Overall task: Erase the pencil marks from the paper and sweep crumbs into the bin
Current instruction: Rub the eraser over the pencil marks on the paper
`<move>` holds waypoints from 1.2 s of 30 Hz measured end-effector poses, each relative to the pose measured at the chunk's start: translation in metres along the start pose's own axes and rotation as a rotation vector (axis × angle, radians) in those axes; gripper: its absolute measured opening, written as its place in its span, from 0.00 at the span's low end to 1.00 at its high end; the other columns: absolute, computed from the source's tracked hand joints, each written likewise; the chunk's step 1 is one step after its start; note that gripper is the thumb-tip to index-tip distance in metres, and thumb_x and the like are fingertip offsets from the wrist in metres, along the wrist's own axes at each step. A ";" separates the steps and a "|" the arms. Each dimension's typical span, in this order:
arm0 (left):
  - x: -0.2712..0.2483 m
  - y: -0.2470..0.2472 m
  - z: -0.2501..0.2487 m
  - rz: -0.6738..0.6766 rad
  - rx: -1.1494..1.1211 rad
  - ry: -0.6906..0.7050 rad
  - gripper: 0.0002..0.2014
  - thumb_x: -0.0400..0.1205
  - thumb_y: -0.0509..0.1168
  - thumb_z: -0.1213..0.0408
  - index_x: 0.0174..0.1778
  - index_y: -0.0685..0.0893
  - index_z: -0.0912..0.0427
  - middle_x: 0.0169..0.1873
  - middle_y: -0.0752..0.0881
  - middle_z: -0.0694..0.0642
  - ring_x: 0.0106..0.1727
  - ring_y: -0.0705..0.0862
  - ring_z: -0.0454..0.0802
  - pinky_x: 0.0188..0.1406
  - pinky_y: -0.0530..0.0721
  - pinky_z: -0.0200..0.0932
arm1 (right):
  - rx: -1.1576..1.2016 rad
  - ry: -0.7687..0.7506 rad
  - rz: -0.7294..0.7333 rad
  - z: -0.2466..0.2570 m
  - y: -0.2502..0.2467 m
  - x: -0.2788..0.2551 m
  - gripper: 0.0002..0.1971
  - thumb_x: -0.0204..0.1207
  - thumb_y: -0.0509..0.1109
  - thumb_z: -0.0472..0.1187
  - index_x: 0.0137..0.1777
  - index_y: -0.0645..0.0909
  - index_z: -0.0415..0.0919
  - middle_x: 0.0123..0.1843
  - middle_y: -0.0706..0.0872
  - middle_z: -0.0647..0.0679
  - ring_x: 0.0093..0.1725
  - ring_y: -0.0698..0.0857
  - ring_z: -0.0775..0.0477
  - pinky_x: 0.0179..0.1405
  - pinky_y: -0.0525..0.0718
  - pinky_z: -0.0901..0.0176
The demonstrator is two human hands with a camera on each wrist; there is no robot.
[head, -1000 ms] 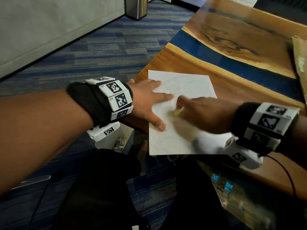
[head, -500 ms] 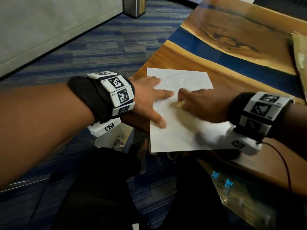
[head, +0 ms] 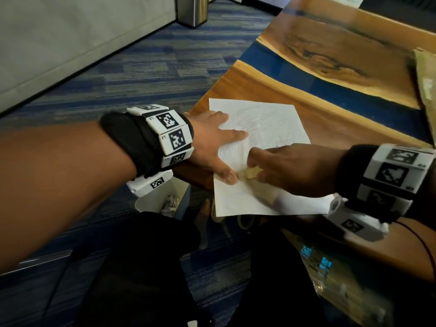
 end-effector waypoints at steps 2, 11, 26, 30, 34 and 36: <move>0.000 0.000 0.000 0.002 -0.003 0.001 0.59 0.60 0.59 0.14 0.83 0.38 0.26 0.88 0.38 0.52 0.88 0.39 0.58 0.80 0.49 0.76 | -0.026 0.040 0.009 -0.010 -0.004 0.000 0.10 0.86 0.54 0.55 0.64 0.63 0.59 0.56 0.80 0.55 0.47 0.80 0.51 0.45 0.76 0.54; 0.002 0.001 0.000 -0.002 0.005 0.013 0.59 0.60 0.59 0.14 0.84 0.38 0.27 0.88 0.38 0.53 0.88 0.39 0.59 0.80 0.50 0.78 | 0.040 0.017 -0.044 0.016 -0.002 0.007 0.12 0.87 0.52 0.56 0.65 0.63 0.54 0.58 0.83 0.47 0.49 0.82 0.42 0.52 0.82 0.44; 0.000 0.003 0.002 -0.019 0.006 0.006 0.59 0.60 0.58 0.14 0.84 0.37 0.29 0.88 0.37 0.53 0.88 0.39 0.57 0.80 0.50 0.78 | 0.003 0.274 -0.120 -0.019 -0.025 0.019 0.15 0.87 0.51 0.56 0.66 0.62 0.49 0.54 0.82 0.44 0.44 0.81 0.44 0.42 0.79 0.49; 0.001 0.003 0.001 -0.013 -0.004 0.022 0.60 0.60 0.58 0.14 0.85 0.38 0.30 0.88 0.36 0.53 0.88 0.38 0.57 0.79 0.50 0.79 | 0.005 0.097 -0.070 0.013 -0.007 0.019 0.15 0.86 0.51 0.58 0.65 0.61 0.51 0.55 0.84 0.43 0.46 0.83 0.40 0.47 0.83 0.44; 0.001 0.004 0.001 -0.010 0.004 0.020 0.60 0.59 0.56 0.13 0.84 0.37 0.29 0.88 0.36 0.53 0.88 0.39 0.58 0.79 0.50 0.79 | -0.054 0.294 -0.125 -0.022 -0.026 0.024 0.14 0.87 0.50 0.57 0.63 0.61 0.50 0.57 0.84 0.39 0.45 0.82 0.41 0.44 0.81 0.47; 0.002 0.004 0.002 -0.013 -0.007 0.023 0.60 0.59 0.58 0.13 0.84 0.38 0.29 0.88 0.36 0.53 0.88 0.38 0.58 0.79 0.50 0.79 | -0.036 0.177 -0.117 -0.001 -0.020 0.025 0.15 0.87 0.50 0.57 0.66 0.61 0.50 0.59 0.84 0.40 0.47 0.82 0.40 0.48 0.82 0.46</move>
Point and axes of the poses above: each hand's wrist, its own x-axis towards the middle knuckle, its own y-axis out of the palm, z = x × y, the point moved 7 cm from there along x, towards the middle knuckle
